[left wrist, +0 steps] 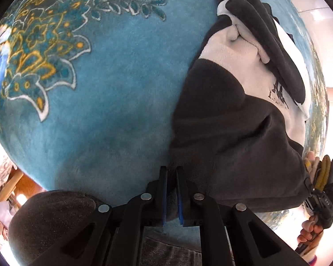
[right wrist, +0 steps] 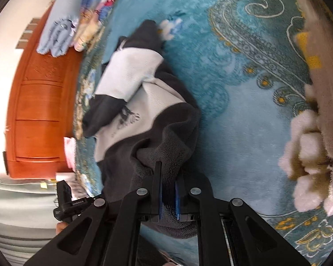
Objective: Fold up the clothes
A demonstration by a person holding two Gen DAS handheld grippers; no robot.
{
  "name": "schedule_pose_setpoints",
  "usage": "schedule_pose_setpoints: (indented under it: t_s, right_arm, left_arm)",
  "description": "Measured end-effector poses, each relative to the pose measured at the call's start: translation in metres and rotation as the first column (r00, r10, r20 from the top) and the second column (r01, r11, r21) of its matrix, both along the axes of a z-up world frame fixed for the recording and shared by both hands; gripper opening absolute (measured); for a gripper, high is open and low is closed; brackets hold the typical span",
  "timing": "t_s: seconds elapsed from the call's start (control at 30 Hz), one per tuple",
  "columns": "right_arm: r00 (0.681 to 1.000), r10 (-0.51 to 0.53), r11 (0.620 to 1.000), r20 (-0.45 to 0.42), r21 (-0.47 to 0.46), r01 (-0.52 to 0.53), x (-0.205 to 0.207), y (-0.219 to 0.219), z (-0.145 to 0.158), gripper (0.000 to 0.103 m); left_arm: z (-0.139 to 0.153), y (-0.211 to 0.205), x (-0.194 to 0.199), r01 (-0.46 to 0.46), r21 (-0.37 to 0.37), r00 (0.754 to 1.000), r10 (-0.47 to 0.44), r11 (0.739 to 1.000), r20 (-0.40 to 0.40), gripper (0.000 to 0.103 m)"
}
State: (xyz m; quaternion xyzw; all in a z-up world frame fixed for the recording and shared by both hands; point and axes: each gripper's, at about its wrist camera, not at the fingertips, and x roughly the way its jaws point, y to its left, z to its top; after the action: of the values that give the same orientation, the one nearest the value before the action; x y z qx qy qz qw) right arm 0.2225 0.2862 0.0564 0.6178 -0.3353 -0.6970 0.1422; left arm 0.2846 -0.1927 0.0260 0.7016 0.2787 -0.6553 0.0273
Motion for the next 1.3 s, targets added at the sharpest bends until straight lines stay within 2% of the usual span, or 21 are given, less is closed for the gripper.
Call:
schedule_pose_setpoints:
  t_s: [0.07,0.1,0.13,0.23,0.3,0.5,0.6,0.67,0.73,0.8,0.87,0.97,1.07,1.13,1.2,1.3]
  right_arm:
    - [1.000,0.001,1.000,0.014,0.004,-0.001,-0.001,-0.002,-0.005,0.009]
    - [1.000,0.002,1.000,0.020,0.005,-0.002,-0.002,-0.002,-0.007,0.009]
    - [1.000,0.002,1.000,0.027,0.007,-0.002,-0.003,-0.003,-0.009,0.009]
    - [0.999,0.000,1.000,0.035,0.008,-0.001,-0.004,-0.003,-0.013,0.009]
    - [0.999,-0.003,1.000,0.039,0.006,0.003,-0.004,-0.001,-0.014,0.009]
    - [0.998,-0.021,1.000,0.057,-0.002,0.021,-0.002,0.000,-0.020,0.009]
    - [0.998,-0.024,1.000,0.054,-0.012,0.025,0.001,0.001,-0.019,0.009]
    - [0.999,-0.015,1.000,0.047,-0.025,0.016,0.003,0.002,-0.017,0.011]
    - [0.999,0.006,1.000,0.039,-0.030,-0.004,0.005,0.002,-0.016,0.012]
    - [0.999,0.024,0.999,0.035,-0.030,-0.023,0.008,0.001,-0.017,0.012]
    - [0.999,0.029,0.999,0.039,-0.029,-0.028,0.009,0.000,-0.020,0.012]
    - [0.998,0.033,0.999,0.055,-0.014,-0.032,0.010,-0.003,-0.027,0.017]
    - [0.997,0.038,0.999,0.067,-0.009,-0.037,0.010,-0.006,-0.033,0.022]
    - [0.997,0.039,0.999,0.067,-0.008,-0.039,0.011,-0.007,-0.034,0.026]
    - [0.997,0.040,0.999,0.065,-0.007,-0.039,0.012,-0.008,-0.034,0.026]
    - [0.997,0.044,0.999,0.057,0.000,-0.044,0.012,-0.008,-0.032,0.026]
  left_arm:
    - [0.000,-0.001,-0.001,0.007,-0.004,1.000,-0.008,1.000,-0.008,0.011]
    - [0.000,0.000,-0.001,0.019,-0.011,1.000,-0.020,1.000,-0.010,0.016]
    - [-0.001,0.001,-0.001,0.031,-0.018,0.999,-0.032,0.999,-0.011,0.025]
    - [-0.007,0.003,-0.001,0.055,-0.038,0.998,-0.054,0.998,0.016,0.039]
    - [-0.011,0.006,-0.001,0.068,-0.041,0.997,-0.067,0.997,0.029,0.041]
    - [-0.021,0.013,0.000,0.082,0.017,0.996,-0.083,0.996,0.042,0.042]
    - [-0.024,0.009,0.009,0.019,0.123,1.000,-0.021,0.992,0.016,0.043]
    - [-0.023,0.004,0.015,-0.013,0.187,1.000,0.017,0.982,-0.019,0.048]
    - [-0.020,0.003,0.019,-0.018,0.206,0.998,0.028,0.978,-0.047,0.055]
    - [-0.019,0.005,0.023,-0.008,0.202,0.998,0.020,0.979,-0.057,0.058]
    - [-0.022,0.009,0.024,0.009,0.165,0.999,-0.003,0.986,-0.036,0.060]
    - [-0.027,0.015,0.026,0.033,0.114,0.999,-0.033,0.993,0.001,0.062]
    - [-0.030,0.018,0.028,0.026,0.096,1.000,-0.027,0.995,0.007,0.063]
    - [-0.028,0.022,0.031,0.037,0.096,0.999,-0.036,0.995,-0.012,0.063]
    - [-0.023,0.021,0.038,0.030,0.149,0.998,-0.021,0.988,-0.065,0.064]
    - [-0.021,0.013,0.046,0.005,0.192,0.995,0.014,0.981,-0.098,0.064]
